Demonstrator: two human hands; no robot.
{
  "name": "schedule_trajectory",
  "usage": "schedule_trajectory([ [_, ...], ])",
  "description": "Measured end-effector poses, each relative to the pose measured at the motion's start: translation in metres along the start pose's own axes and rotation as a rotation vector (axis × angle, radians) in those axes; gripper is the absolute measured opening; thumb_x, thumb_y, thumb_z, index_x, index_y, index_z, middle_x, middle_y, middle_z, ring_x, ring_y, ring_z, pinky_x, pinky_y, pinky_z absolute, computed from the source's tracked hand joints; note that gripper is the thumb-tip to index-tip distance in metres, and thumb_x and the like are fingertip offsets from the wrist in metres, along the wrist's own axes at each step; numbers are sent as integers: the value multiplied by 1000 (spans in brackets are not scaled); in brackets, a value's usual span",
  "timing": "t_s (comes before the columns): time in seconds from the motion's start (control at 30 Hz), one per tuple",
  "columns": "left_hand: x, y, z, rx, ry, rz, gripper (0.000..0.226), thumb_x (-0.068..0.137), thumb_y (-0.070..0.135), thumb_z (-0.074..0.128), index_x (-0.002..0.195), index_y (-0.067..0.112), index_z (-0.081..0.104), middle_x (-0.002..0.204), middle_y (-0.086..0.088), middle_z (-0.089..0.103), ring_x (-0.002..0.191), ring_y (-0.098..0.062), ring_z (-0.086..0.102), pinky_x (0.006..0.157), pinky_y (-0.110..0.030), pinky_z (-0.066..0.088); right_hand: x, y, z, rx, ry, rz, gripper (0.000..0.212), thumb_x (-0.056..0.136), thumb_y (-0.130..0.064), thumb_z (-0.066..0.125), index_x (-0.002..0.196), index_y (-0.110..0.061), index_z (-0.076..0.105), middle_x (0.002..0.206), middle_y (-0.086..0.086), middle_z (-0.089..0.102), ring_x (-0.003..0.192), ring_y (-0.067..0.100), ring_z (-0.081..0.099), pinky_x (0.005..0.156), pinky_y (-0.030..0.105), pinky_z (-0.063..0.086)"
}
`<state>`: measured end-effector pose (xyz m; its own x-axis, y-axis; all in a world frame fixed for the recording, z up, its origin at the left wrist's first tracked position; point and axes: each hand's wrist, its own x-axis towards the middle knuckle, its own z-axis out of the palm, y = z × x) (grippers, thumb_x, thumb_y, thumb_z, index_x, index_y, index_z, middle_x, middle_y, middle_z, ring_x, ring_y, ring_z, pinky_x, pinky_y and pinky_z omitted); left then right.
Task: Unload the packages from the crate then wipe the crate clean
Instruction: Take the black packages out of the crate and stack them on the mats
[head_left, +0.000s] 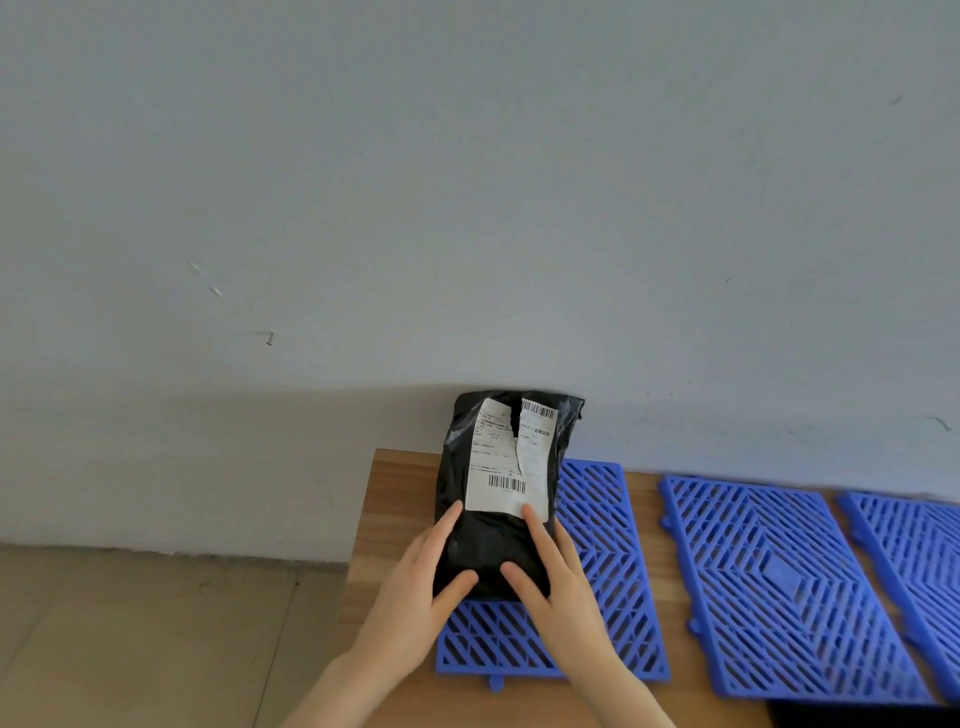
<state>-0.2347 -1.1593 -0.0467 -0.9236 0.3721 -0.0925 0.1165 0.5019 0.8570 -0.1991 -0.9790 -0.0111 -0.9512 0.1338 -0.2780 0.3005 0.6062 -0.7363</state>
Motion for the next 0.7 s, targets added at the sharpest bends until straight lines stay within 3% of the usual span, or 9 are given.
schedule_trajectory([
  [0.17, 7, 4, 8, 81, 57, -30, 72, 95, 41, 55, 151, 43, 10, 151, 12, 38, 130, 1, 41, 104, -21, 40, 9, 0, 1, 67, -10, -7, 62, 95, -46, 47, 141, -59, 9, 158, -11, 12, 141, 8, 24, 104, 18, 33],
  [0.3, 6, 9, 6, 104, 54, -24, 73, 95, 43, 55, 152, 43, 9, 153, 8, 37, 133, -6, 43, 102, -24, 42, 5, -2, -6, -33, 5, -49, 61, 95, -49, 46, 143, -57, 7, 159, -10, 10, 141, 11, 27, 102, 20, 36],
  [0.47, -10, 23, -2, 157, 153, -58, 81, 84, 64, 50, 151, 48, 7, 160, 1, 18, 144, -19, 27, 110, -44, 40, -17, -5, -29, -75, 74, -72, 67, 92, -56, 47, 144, -57, 4, 160, -10, -3, 140, 16, 30, 102, 28, 38],
  [0.53, -19, 40, -1, 208, 254, -20, 73, 87, 54, 56, 150, 40, 22, 158, -2, 23, 143, -21, 29, 112, -42, 37, -29, -3, -43, -72, 94, -92, 67, 93, -55, 46, 144, -57, 4, 160, -12, -4, 137, 14, 34, 100, 27, 39],
  [0.6, -27, 62, 4, 269, 383, 61, 63, 89, 33, 65, 145, 28, 38, 151, -4, 34, 138, -22, 36, 108, -33, 34, -43, 0, -62, -54, 120, -127, 65, 93, -53, 46, 144, -56, 6, 159, -14, -3, 140, 10, 26, 103, 27, 37],
  [0.7, -41, 106, 24, 242, 475, 180, 52, 88, 17, 68, 137, 21, 49, 142, -3, 42, 129, -18, 44, 101, -27, 37, -71, 7, -98, -19, 197, -181, 64, 94, -50, 48, 146, -51, 10, 159, -15, -1, 138, 3, 22, 99, 21, 35],
])
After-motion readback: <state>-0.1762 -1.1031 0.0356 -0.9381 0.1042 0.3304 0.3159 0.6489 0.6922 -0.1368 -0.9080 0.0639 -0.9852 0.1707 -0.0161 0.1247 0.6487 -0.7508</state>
